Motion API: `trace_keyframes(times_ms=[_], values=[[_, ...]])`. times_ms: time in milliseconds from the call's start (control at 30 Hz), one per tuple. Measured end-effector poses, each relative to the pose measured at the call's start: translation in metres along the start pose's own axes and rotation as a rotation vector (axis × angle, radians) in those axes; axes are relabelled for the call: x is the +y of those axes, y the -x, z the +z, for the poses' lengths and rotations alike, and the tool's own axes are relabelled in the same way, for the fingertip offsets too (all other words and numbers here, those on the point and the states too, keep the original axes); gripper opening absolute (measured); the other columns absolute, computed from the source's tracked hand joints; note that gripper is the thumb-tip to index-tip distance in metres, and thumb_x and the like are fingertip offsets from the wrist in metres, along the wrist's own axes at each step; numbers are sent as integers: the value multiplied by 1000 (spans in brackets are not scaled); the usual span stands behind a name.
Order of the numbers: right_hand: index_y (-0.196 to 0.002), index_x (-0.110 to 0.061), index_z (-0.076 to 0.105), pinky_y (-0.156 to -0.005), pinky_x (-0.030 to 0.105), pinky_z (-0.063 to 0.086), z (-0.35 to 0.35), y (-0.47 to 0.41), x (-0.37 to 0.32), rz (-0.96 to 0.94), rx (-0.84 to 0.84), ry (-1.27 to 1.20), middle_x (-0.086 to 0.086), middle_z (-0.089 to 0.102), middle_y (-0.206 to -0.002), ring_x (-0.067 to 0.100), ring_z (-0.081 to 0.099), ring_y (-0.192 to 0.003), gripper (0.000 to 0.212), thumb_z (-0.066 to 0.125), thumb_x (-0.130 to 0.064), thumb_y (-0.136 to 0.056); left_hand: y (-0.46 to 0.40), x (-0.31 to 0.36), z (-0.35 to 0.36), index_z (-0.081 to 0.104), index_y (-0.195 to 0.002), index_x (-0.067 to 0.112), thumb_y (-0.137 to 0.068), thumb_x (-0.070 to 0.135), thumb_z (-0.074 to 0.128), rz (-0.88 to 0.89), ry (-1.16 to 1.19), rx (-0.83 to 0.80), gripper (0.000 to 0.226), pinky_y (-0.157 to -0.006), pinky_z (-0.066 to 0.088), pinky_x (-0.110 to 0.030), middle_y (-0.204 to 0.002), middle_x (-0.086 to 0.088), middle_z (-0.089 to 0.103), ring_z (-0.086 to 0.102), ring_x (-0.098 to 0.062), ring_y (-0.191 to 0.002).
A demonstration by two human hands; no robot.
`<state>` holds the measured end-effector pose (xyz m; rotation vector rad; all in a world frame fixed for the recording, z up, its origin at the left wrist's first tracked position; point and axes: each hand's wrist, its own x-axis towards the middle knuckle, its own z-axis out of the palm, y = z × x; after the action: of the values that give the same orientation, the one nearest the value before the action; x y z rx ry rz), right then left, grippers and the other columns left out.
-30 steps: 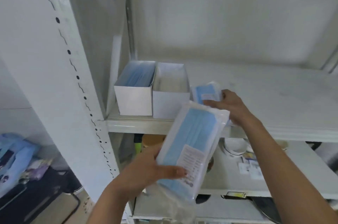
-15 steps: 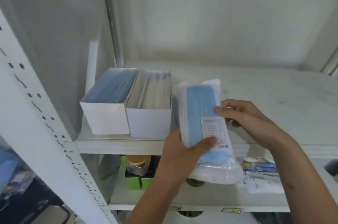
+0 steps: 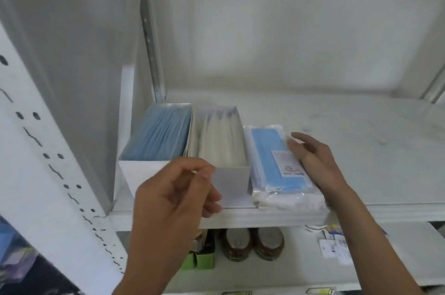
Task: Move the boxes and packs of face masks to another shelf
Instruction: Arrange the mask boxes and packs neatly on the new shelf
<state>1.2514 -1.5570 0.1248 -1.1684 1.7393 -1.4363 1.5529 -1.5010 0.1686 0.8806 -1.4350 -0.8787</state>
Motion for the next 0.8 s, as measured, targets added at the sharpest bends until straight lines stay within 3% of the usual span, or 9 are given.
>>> trace_keyframes(times_ms=[100, 200, 267, 333, 433, 600, 800], values=[[-125, -48, 60, -71, 24, 54, -5, 4, 4, -66, -33, 27, -20, 70, -103, 3, 72, -87, 44, 69, -57, -83, -12, -1, -16, 71, -90, 30, -91, 31, 64, 214, -201, 124, 7, -62, 56, -15, -70, 10, 74, 73, -12, -67], [-123, -51, 61, -68, 22, 55, -4, 5, 4, -98, -71, 67, -28, 66, -109, 4, 72, -87, 46, 78, -48, -80, -26, -7, -22, 73, -92, 23, -90, 22, 65, 382, -509, 161, 9, -80, 47, -11, -89, 14, 72, 68, -9, -87], [-121, -47, 65, -68, 23, 56, -1, 3, 6, -115, -42, 100, -28, 67, -112, 5, 72, -85, 45, 82, -41, -80, -32, -15, -24, 76, -101, 21, -90, 28, 61, 408, -680, 72, 19, -99, 37, -18, -111, 6, 70, 61, -19, -109], [-119, -42, 68, -69, 24, 57, 0, 1, 8, -127, -6, 118, -25, 69, -111, 7, 72, -82, 42, 83, -37, -80, -34, -23, -26, 75, -112, 26, -92, 41, 56, 376, -808, -87, 32, -108, 30, -29, -131, 2, 63, 53, -22, -125], [-112, -38, 73, -62, 18, 57, 1, 1, 9, -129, 1, 87, -16, 75, -99, 10, 73, -79, 35, 84, -35, -78, -34, -35, -31, 76, -114, 31, -93, 45, 56, 374, -903, -213, 32, -108, 33, -38, -137, 1, 61, 55, -21, -124], [-107, -37, 76, -60, 18, 56, 1, 0, 8, -108, -6, 41, 2, 78, -85, 17, 75, -76, 32, 85, -40, -76, -38, -44, -35, 77, -113, 29, -95, 40, 56, 421, -897, -222, 29, -104, 35, -38, -136, -2, 62, 60, -23, -119], [-105, -39, 75, -59, 17, 54, 3, 3, 7, -96, 19, 84, -7, 77, -89, 10, 75, -79, 29, 81, -44, -78, -44, -45, -39, 77, -111, 28, -94, 41, 56, 426, -887, -261, 30, -96, 34, -34, -131, 1, 64, 61, -20, -110]])
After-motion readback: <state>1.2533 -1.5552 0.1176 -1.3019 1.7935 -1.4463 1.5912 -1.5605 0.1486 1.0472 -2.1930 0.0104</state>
